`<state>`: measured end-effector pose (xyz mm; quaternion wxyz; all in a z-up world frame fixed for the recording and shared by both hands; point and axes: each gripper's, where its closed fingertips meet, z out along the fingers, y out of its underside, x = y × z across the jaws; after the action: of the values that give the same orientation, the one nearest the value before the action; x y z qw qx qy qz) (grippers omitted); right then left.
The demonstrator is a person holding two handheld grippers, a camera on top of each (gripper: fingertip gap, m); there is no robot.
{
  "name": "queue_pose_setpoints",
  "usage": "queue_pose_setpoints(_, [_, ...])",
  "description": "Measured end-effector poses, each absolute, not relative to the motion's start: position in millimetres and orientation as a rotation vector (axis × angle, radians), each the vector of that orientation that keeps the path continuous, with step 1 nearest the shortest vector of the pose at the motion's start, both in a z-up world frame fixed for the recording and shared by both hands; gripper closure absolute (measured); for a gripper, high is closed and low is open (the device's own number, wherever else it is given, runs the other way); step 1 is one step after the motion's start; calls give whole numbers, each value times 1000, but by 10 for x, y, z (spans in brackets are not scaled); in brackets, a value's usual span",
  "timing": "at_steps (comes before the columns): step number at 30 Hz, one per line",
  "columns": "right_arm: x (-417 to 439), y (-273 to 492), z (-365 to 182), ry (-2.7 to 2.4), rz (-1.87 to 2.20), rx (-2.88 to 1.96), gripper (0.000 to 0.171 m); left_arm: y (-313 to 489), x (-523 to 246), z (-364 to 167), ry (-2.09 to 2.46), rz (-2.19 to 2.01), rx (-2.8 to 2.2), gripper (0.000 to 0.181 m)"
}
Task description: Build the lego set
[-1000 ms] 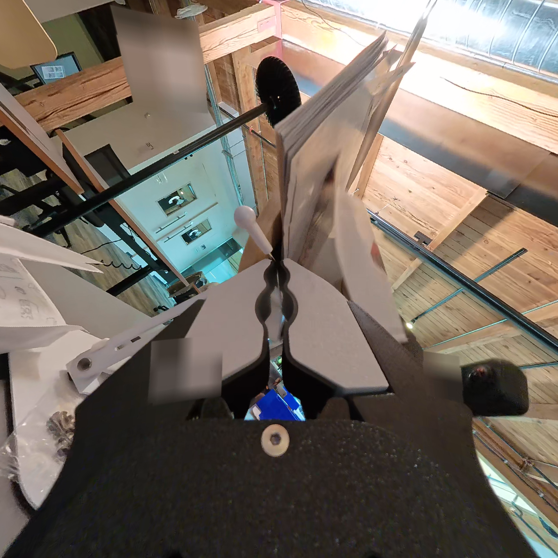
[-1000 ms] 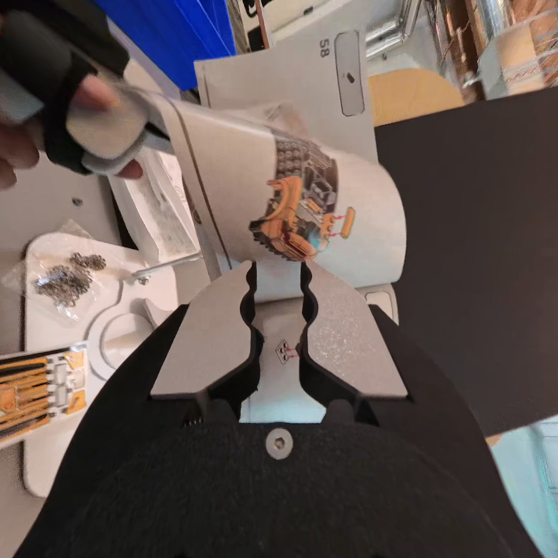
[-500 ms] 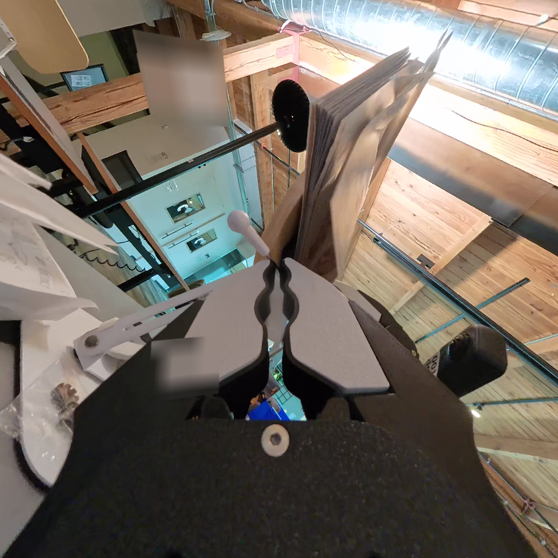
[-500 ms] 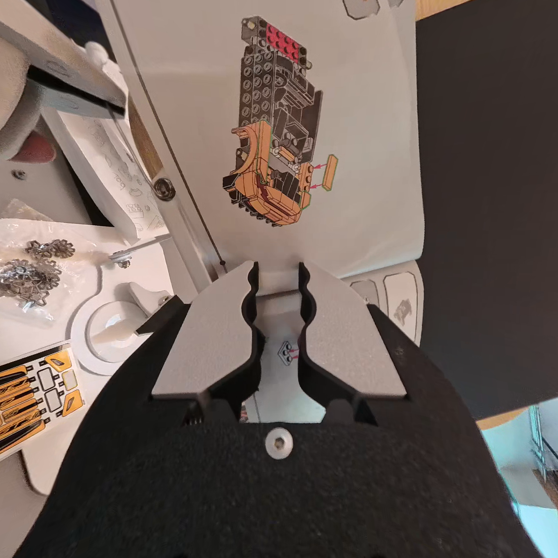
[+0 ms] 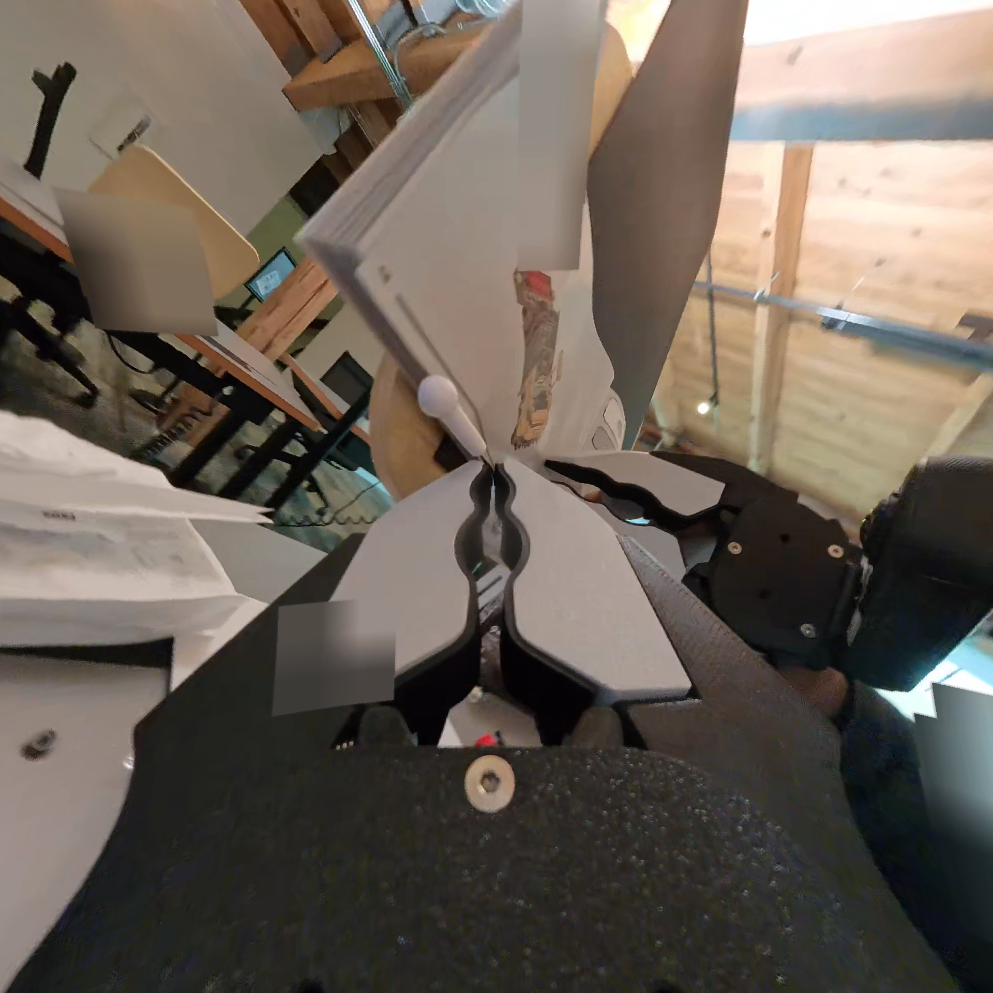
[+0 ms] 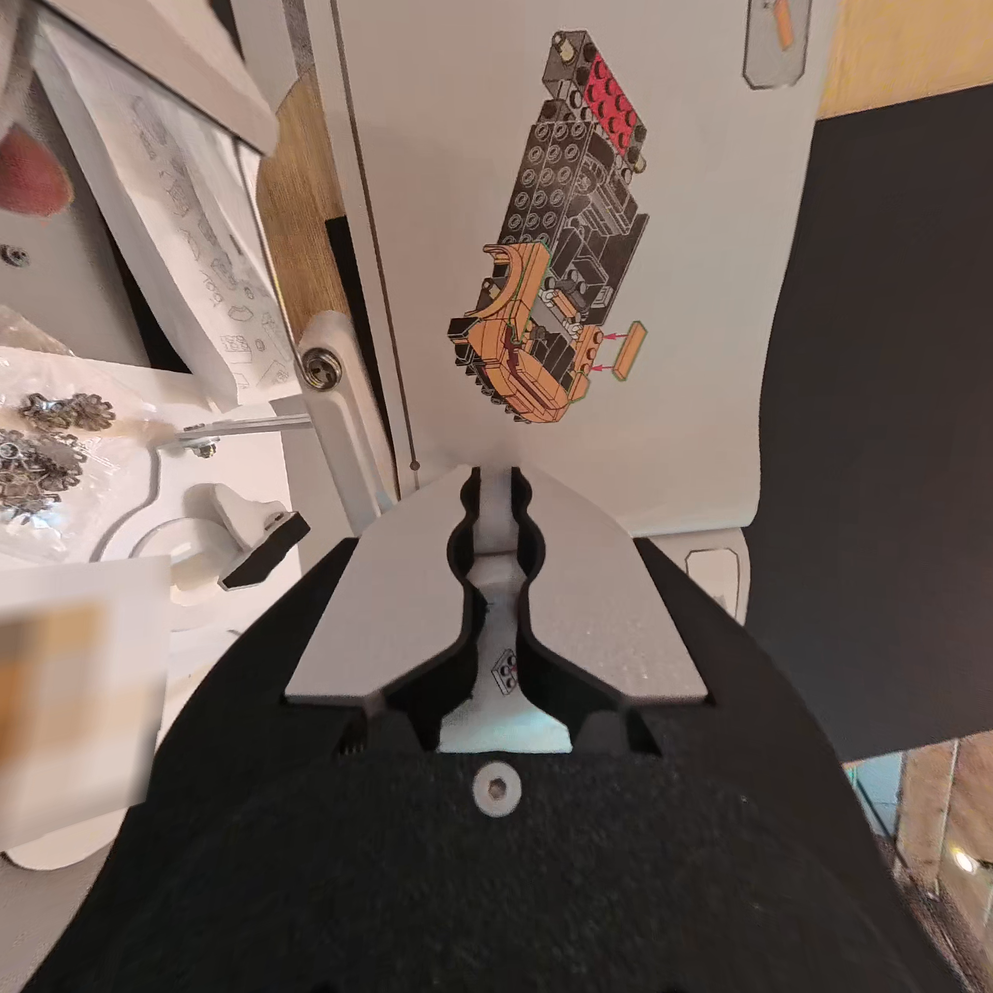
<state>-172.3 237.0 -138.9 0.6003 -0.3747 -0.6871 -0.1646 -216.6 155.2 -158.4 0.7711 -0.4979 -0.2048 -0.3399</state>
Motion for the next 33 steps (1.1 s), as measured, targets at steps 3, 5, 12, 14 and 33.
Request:
queue_pose_setpoints(3, [-1713, 2365, -1390, -1589, -324, -891, 161, 1600, -2131, -1470, -317, -597, -1171, 180])
queue_pose_setpoints(5, [-1707, 2364, -1393, -1593, -301, -895, 161, 1637, -2091, -1404, -218, -486, -1245, 180])
queue_pose_setpoints(12, [-1723, 2346, -1404, -1581, -282, -891, 161, 1845, -1863, -1245, 192, -173, -1484, 181])
queue_pose_setpoints(14, [-1722, 2338, -1406, -1578, -272, -888, 161, 1929, -1769, -1244, 349, -96, -1556, 181])
queue_pose_setpoints(33, [-1457, 2318, -1450, -1568, -332, -790, 149, 2225, -1616, -1432, 858, 144, -1859, 176])
